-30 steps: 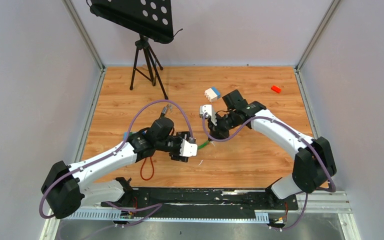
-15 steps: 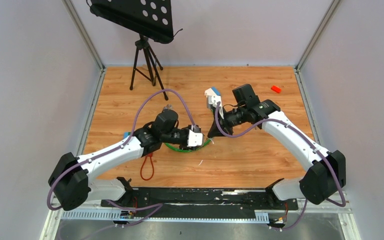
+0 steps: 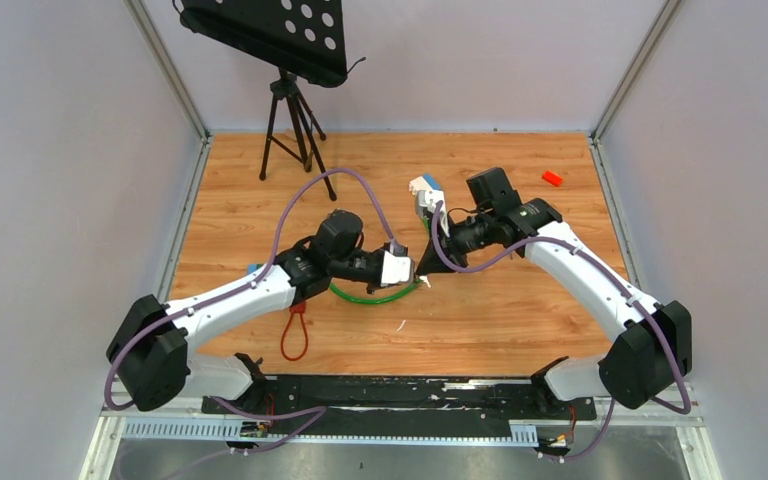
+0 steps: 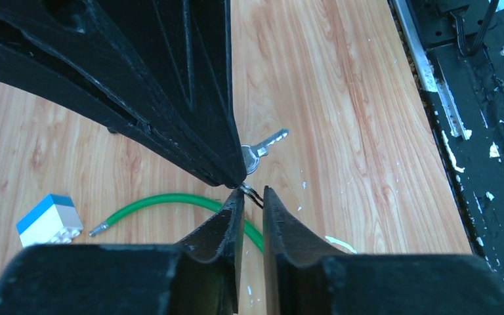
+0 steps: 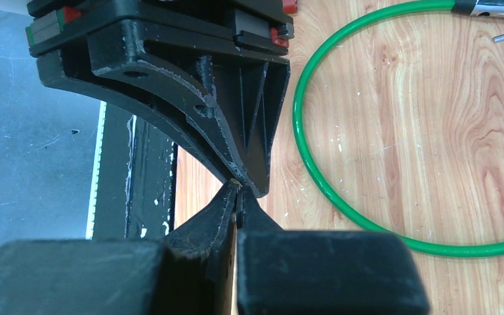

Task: Unlock with the key
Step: Pick up the key from the center of the board.

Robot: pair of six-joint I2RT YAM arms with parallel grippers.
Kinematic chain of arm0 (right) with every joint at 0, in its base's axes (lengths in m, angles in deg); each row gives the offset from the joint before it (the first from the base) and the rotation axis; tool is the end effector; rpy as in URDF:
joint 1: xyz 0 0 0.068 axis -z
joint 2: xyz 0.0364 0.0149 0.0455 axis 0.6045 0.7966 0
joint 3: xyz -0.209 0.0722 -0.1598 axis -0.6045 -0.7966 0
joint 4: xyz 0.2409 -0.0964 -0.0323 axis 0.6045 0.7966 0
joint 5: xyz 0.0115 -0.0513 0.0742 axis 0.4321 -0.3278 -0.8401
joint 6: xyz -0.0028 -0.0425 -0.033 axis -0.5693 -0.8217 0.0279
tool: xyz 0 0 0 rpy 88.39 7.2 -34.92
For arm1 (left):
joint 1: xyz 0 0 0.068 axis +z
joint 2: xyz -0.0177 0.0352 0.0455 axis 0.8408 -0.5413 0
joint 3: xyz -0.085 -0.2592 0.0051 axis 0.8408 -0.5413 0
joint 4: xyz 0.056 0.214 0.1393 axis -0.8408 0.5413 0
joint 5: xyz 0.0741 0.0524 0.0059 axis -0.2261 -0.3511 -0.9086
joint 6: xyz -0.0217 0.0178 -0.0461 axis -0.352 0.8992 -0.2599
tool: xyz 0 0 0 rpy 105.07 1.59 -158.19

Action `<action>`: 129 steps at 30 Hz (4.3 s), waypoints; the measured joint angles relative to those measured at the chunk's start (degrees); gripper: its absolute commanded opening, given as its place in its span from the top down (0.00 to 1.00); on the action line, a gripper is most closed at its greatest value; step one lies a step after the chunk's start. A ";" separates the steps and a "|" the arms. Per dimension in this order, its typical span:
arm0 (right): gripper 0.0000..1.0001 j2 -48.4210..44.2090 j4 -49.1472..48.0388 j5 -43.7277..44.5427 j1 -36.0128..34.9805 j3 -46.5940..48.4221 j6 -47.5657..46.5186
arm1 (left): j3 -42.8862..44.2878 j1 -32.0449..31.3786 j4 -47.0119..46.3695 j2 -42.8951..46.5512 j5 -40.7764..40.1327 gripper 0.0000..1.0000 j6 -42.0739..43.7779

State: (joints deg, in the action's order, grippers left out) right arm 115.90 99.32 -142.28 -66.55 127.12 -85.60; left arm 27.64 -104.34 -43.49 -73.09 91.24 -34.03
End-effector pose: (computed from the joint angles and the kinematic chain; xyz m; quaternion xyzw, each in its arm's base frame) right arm 0.2241 0.1596 0.3119 -0.5709 0.6390 0.4273 0.2884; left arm 0.1776 -0.2248 0.2699 0.6583 0.4890 -0.3415 0.4592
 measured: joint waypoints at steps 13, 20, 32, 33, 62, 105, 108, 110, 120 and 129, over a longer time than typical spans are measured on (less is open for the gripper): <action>1.00 -0.26 1.14 0.20 0.31 -0.35 -0.26 | 0.96 0.00 1.92 -0.74 -0.15 0.85 0.26; 1.00 -1.40 0.70 1.22 0.31 -0.48 -0.72 | 1.49 -0.04 3.41 -0.83 0.79 0.71 0.00; 1.00 -2.25 -0.28 1.79 0.31 -1.95 -0.92 | 1.92 -0.07 4.46 -1.27 1.73 0.81 0.02; 1.00 -2.25 -0.28 1.79 0.31 -2.05 -0.92 | 2.19 -0.07 4.55 -1.53 1.75 0.78 0.00; 1.00 -2.71 -0.55 2.08 0.31 -2.71 -0.92 | 3.74 -0.04 4.76 -4.42 0.44 0.96 -1.68; 0.52 -4.46 -1.25 6.73 -1.38 -4.74 -0.70 | 1.18 0.31 2.62 -4.04 5.90 1.00 -5.62; 0.45 -4.72 -1.62 6.67 -1.38 -5.42 -1.03 | 0.46 0.22 0.61 -3.06 5.81 1.00 -6.40; 0.42 -4.72 -1.92 6.49 -1.36 -5.66 -1.14 | 0.46 0.20 -0.50 -2.62 5.84 1.00 -6.69; 0.50 -3.56 -2.45 5.03 -1.36 -6.12 -1.22 | 0.44 0.20 -2.23 -2.14 5.55 1.00 -7.32; 0.74 -3.56 -2.78 5.20 -1.36 -6.10 -1.62 | 0.55 0.15 -1.16 -2.21 -0.11 1.00 -7.41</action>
State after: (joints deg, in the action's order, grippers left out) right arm 112.34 96.55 -137.07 -67.91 121.02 -87.22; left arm 28.19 -104.18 -44.65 -75.30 91.13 -41.44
